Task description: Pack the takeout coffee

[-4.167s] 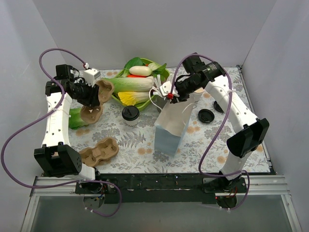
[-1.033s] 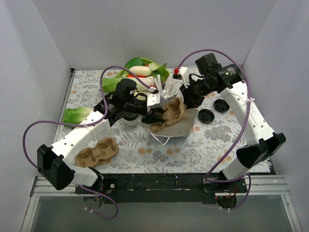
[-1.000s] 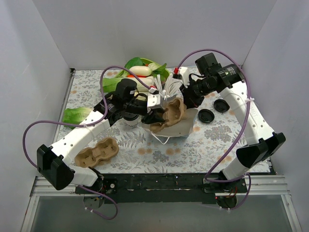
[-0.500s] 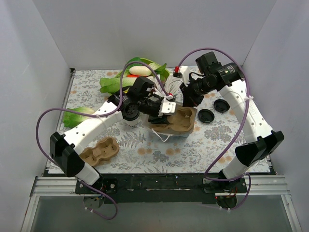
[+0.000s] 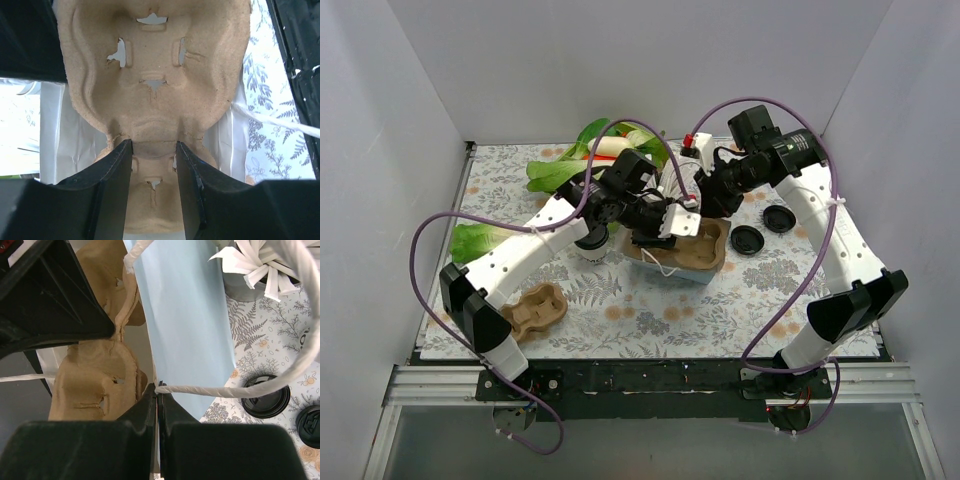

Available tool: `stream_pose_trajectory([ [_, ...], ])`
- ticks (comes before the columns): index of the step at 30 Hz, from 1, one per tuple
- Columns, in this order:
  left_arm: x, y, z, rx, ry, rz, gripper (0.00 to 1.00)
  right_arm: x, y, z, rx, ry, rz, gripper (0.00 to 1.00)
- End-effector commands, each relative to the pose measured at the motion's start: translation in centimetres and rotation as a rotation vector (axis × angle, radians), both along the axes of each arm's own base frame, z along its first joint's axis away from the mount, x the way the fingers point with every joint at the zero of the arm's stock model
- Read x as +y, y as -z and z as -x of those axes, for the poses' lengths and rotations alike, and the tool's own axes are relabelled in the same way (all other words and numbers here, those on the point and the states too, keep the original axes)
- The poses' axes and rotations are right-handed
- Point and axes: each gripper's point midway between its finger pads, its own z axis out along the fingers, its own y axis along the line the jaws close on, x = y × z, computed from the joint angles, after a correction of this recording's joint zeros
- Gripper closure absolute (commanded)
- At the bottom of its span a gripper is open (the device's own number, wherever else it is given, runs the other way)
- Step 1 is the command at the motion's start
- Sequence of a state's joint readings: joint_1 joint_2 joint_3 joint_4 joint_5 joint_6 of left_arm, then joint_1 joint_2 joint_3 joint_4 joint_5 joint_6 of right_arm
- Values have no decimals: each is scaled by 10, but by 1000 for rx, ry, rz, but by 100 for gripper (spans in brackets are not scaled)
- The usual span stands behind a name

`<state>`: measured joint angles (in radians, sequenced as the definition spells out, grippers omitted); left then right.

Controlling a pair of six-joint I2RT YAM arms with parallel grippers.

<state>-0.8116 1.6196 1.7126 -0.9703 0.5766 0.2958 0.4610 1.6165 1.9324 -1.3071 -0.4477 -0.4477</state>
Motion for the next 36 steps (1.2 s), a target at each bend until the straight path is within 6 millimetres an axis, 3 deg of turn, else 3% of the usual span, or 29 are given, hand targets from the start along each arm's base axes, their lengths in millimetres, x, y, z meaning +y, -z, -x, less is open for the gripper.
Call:
stream_pose_trajectory([
  [1,13,8,1,-25,13,-124,100,0,-2,-5,3,12,-10,99],
  [5,16,25,-6,-41,-10,-203,100,-1,0,-4,8,10,-5,99],
  [14,14,26,-21,-69,-64,-263,100,-2,4,-6,27,14,-9,99],
  [17,13,26,-26,-98,-72,-268,100,4,-5,-7,50,20,-65,99],
  [19,13,26,-22,-88,-62,-285,100,9,-4,1,89,3,-99,99],
  [20,11,17,-20,-93,-65,-277,100,9,-6,6,98,-2,-111,99],
  [25,20,20,-2,-58,-54,-333,100,15,-8,28,223,41,-170,99],
  [33,17,11,38,19,-21,-329,100,37,-29,70,313,-48,-265,99],
  [36,10,4,43,9,-24,-318,100,45,-45,65,305,-63,-309,99],
])
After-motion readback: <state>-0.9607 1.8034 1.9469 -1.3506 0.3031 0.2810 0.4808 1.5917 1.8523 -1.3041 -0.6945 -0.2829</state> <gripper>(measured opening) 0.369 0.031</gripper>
